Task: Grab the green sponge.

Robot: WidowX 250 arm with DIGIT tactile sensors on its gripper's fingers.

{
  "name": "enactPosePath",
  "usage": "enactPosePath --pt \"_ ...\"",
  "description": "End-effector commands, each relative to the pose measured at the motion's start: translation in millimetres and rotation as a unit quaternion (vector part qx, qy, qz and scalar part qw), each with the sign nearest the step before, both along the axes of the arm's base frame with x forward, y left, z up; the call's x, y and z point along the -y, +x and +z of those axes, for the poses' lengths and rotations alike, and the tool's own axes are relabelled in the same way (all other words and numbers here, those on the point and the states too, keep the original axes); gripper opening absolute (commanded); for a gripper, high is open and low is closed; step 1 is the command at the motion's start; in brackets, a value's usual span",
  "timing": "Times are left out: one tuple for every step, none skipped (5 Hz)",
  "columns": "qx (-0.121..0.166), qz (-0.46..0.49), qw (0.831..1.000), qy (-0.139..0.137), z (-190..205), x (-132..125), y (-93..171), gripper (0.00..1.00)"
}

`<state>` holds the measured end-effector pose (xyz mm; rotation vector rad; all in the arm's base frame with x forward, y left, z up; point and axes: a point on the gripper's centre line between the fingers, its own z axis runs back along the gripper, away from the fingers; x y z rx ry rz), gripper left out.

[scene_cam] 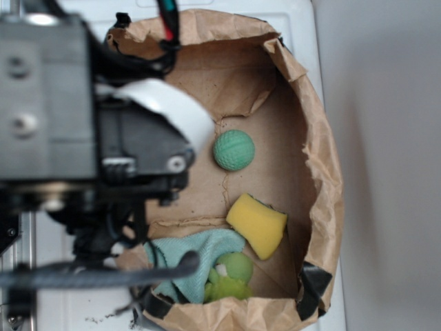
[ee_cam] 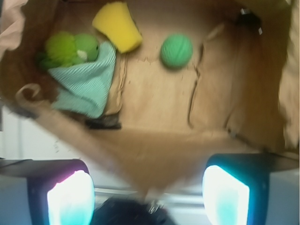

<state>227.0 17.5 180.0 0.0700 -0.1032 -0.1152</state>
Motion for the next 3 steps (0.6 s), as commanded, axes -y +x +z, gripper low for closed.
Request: enactPosePath --pt "0.051 -0.055 0.997 -0.012 -10 0 37 1.00" --pt "0.034 -0.072 0.996 -0.026 -37 2 77 1.00" --pt "0.037 -0.076 0.996 -0.033 -46 6 103 1.00"
